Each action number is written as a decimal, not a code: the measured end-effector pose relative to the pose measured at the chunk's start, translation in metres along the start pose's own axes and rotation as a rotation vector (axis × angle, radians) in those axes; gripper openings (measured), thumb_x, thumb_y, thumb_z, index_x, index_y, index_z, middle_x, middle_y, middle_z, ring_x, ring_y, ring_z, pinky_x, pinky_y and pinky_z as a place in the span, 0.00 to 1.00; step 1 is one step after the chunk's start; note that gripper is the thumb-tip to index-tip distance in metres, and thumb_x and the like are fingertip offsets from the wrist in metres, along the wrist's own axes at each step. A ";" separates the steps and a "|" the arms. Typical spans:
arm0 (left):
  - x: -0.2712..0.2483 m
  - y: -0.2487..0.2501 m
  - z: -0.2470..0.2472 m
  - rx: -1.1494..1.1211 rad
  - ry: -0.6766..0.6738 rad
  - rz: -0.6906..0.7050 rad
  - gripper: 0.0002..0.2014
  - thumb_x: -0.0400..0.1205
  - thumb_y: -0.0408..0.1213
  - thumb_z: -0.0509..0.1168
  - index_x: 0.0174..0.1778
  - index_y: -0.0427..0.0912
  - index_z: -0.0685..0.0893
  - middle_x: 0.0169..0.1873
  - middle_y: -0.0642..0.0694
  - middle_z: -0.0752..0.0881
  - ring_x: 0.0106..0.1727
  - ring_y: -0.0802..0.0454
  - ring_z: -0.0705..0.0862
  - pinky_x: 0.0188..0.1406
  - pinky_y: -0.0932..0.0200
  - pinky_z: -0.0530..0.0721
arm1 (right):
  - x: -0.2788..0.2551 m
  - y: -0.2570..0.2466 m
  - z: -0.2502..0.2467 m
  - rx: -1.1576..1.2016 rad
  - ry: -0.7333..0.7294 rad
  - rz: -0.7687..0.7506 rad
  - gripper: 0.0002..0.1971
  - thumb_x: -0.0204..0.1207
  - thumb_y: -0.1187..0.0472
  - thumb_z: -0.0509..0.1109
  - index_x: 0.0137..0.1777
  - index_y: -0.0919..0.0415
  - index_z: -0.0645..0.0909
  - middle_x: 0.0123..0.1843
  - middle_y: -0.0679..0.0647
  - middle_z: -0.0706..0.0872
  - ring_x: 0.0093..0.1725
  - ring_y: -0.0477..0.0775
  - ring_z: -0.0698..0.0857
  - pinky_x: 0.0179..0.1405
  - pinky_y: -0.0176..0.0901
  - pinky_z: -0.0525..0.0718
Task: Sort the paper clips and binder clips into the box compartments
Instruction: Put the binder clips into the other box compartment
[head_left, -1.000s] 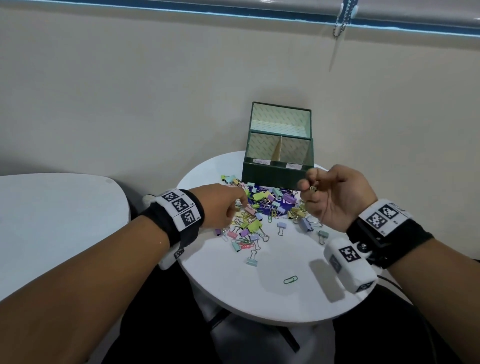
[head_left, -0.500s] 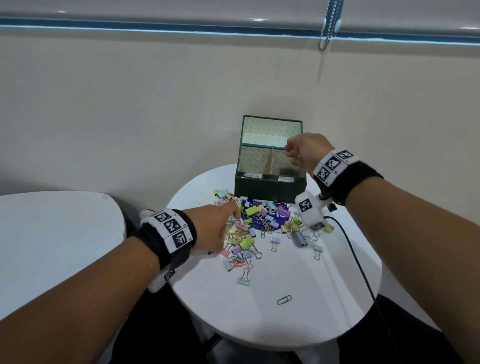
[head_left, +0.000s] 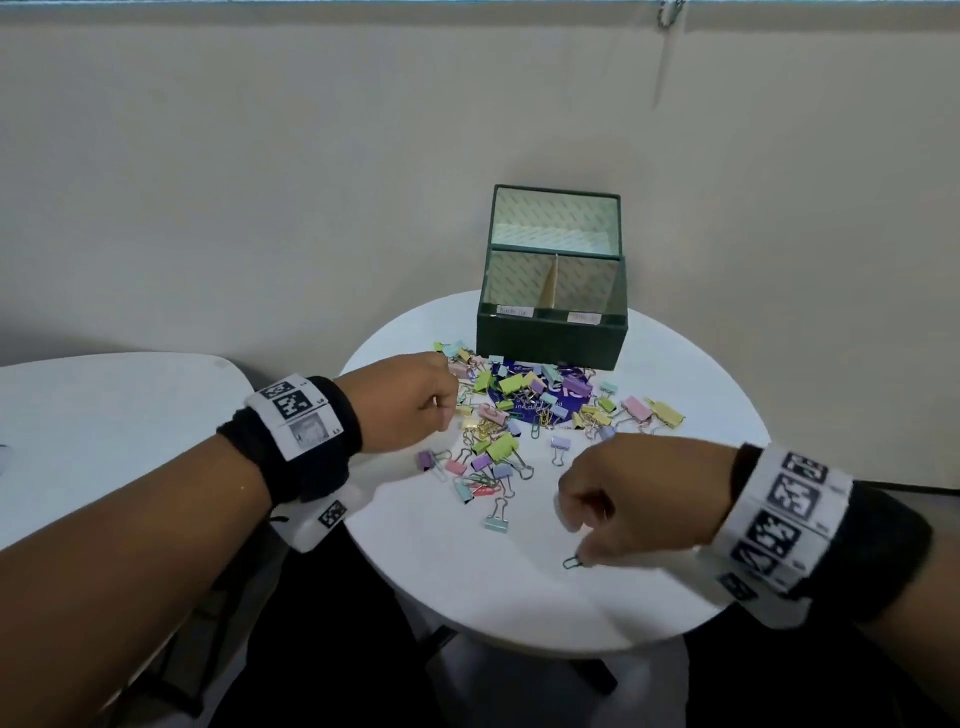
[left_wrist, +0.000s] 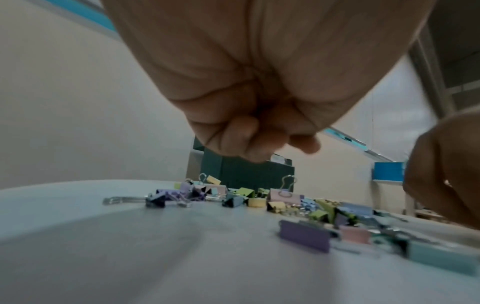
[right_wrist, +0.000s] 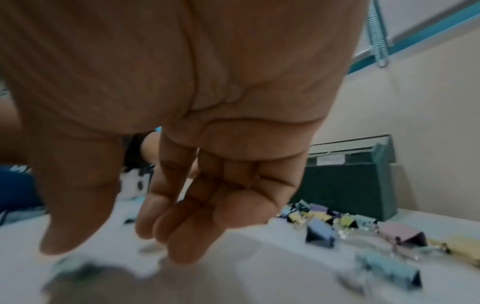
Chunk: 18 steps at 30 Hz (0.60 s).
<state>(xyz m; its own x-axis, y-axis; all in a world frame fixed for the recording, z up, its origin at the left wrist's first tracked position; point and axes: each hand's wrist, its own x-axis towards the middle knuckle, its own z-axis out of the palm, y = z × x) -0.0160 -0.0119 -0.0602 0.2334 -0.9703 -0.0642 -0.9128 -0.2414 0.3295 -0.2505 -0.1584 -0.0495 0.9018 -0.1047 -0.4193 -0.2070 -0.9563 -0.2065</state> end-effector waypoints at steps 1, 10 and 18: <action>-0.002 0.001 -0.003 -0.014 -0.030 -0.002 0.11 0.79 0.27 0.62 0.36 0.48 0.82 0.41 0.55 0.76 0.44 0.51 0.80 0.48 0.56 0.77 | -0.003 -0.003 0.005 -0.021 -0.013 -0.013 0.11 0.73 0.45 0.75 0.52 0.47 0.84 0.45 0.42 0.86 0.40 0.38 0.81 0.44 0.37 0.81; -0.019 0.009 -0.006 0.357 -0.199 0.109 0.11 0.79 0.54 0.70 0.57 0.65 0.87 0.47 0.58 0.65 0.41 0.60 0.73 0.42 0.62 0.69 | 0.011 -0.007 0.024 -0.023 0.209 -0.033 0.06 0.77 0.59 0.60 0.40 0.53 0.76 0.40 0.47 0.83 0.37 0.46 0.79 0.58 0.53 0.77; -0.015 0.010 0.002 0.419 -0.071 0.222 0.05 0.78 0.49 0.71 0.47 0.58 0.90 0.45 0.58 0.63 0.34 0.54 0.72 0.35 0.60 0.70 | 0.033 0.012 0.019 0.004 0.414 0.057 0.03 0.73 0.59 0.60 0.39 0.52 0.73 0.40 0.46 0.82 0.38 0.50 0.82 0.38 0.45 0.84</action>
<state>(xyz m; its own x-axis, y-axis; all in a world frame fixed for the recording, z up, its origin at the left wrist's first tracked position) -0.0290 0.0004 -0.0583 0.0071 -0.9945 -0.1041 -0.9979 -0.0003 -0.0646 -0.2305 -0.1680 -0.0821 0.9652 -0.2587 -0.0391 -0.2613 -0.9450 -0.1969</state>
